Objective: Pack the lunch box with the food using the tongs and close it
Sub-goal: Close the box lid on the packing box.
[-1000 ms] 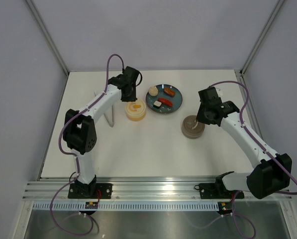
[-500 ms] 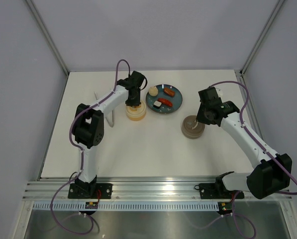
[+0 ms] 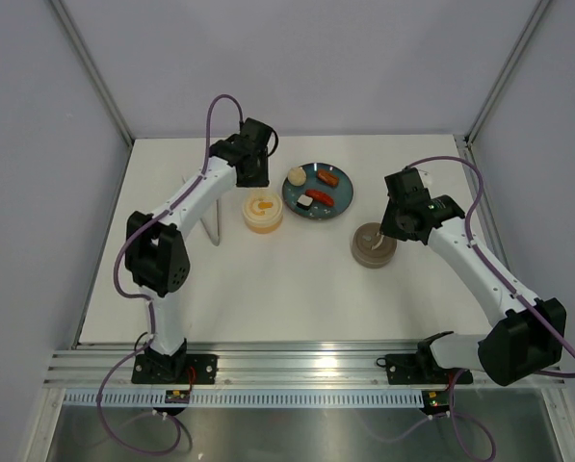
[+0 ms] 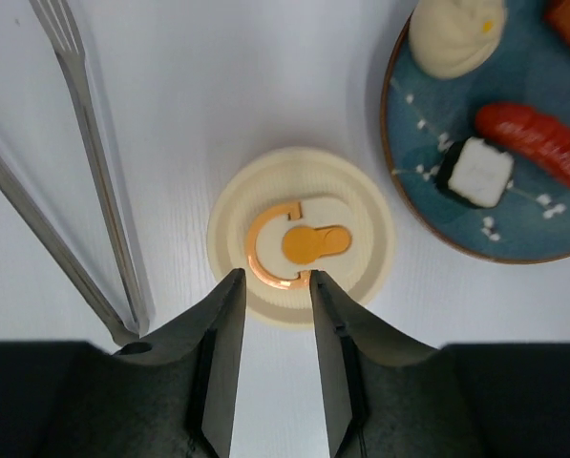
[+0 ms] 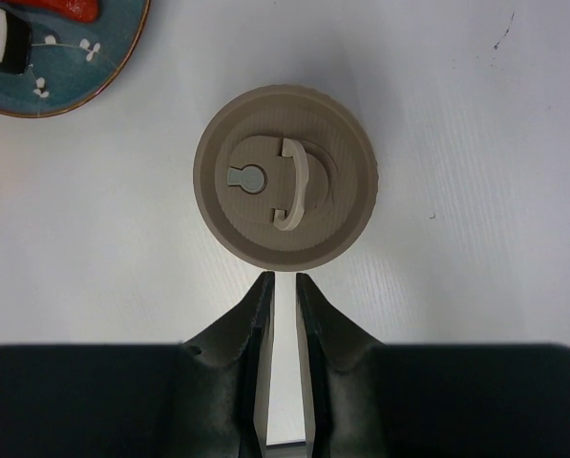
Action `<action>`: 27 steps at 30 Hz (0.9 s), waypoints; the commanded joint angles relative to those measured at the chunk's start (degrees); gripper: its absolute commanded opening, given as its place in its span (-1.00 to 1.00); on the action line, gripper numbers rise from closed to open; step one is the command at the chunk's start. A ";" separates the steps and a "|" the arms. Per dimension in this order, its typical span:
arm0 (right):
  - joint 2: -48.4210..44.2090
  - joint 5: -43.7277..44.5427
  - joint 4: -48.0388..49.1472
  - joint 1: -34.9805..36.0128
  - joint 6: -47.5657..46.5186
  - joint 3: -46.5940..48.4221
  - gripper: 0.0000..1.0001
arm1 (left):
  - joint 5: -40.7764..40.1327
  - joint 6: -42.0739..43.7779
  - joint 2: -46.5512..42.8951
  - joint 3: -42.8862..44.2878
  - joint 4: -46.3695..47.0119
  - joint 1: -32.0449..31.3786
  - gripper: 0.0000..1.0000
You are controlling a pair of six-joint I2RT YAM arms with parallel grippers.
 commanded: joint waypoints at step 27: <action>0.36 2.11 0.17 -1.39 -1.93 -0.10 -0.53 | -3.12 1.58 -0.07 -7.31 -0.90 -3.43 -0.23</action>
